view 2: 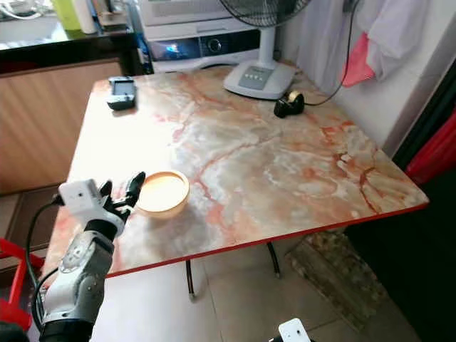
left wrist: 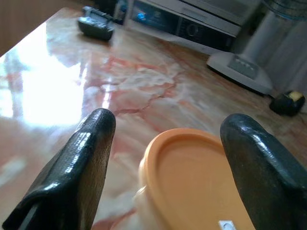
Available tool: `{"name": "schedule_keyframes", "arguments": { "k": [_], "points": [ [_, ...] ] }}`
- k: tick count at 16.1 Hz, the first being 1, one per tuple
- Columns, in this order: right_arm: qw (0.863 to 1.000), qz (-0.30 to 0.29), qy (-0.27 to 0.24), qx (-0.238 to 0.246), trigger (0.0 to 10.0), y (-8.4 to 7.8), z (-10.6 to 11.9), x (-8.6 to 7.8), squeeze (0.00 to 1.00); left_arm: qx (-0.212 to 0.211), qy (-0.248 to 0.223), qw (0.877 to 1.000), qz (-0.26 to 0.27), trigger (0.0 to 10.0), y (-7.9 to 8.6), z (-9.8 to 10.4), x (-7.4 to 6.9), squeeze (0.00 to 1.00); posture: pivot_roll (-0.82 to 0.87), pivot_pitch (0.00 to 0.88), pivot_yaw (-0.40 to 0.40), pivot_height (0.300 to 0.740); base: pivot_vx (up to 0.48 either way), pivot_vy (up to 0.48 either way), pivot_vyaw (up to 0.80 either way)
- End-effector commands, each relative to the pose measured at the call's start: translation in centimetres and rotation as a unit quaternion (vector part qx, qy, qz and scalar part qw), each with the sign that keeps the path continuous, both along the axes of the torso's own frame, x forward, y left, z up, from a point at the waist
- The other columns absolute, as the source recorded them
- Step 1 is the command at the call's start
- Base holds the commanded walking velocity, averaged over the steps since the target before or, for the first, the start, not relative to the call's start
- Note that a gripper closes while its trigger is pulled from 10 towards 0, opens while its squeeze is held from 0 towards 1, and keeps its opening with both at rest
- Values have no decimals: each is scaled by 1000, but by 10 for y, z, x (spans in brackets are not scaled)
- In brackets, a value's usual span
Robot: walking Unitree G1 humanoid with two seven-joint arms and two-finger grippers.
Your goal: Restocking fridge
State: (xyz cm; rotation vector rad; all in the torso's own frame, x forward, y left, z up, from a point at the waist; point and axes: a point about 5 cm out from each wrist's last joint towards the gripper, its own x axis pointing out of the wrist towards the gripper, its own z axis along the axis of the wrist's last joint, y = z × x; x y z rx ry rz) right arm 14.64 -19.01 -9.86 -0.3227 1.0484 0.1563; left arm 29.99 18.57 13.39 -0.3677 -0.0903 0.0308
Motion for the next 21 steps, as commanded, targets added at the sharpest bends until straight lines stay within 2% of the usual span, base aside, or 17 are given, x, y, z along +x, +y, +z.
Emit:
{"name": "schedule_keyframes", "arguments": {
  "k": [1, 3, 4, 5, 8, 9, 13, 18, 21],
  "points": [
    [1000, -3, 4, 1, 10000, 0, -1, -2, 0, -22, 5, 1000, 2, 10000, 1, 0, 3, 0, -126, 55, 4, 740, 0, 0, 0],
    [1000, -3, 3, 0, 10000, 0, -1, -2, 0, -63, 21, 998, 10, 10000, 6, -6, 5, 0, -124, 56, 3, 740, 0, 0, 0],
    [1000, -4, 2, 0, 10000, 0, -1, -1, 0, -85, 24, 996, 14, 10000, 10, -7, 6, 863, -126, 57, 2, 740, 0, 0, 0],
    [1000, -4, 2, 0, 10000, 0, -1, -1, 0, -89, 26, 996, 14, 10000, 11, -9, 7, 1000, -125, 56, 1, 740, 0, 0, 0],
    [1000, -4, 1, 0, 10000, 0, 0, -1, 0, -111, 36, 993, 7, 10000, 13, -12, 11, 1000, -127, 56, -1, 740, 0, 0, 0],
    [1000, -4, 0, -1, 10000, 0, 0, 0, 0, -119, 40, 992, 5, 10000, 14, -15, 13, 0, -126, 58, -4, 740, 0, 0, 0],
    [1000, -4, -4, -4, 10000, -1, 0, 0, 0, -133, 50, 989, -42, 10000, 8, -21, 22, 0, -131, 55, -8, 740, 0, 0, 0],
    [1000, -4, -5, -7, 10000, -2, 0, 0, 0, -114, 61, 987, -96, 10000, -2, -30, 25, 0, -131, 56, -15, 740, 0, 0, 0],
    [1000, -2, -5, -6, 10000, -2, 0, 0, 0, -120, 64, 983, -120, 10000, -8, -33, 25, 0, -131, 60, -17, 740, 0, 0, 0]
  ]
}}
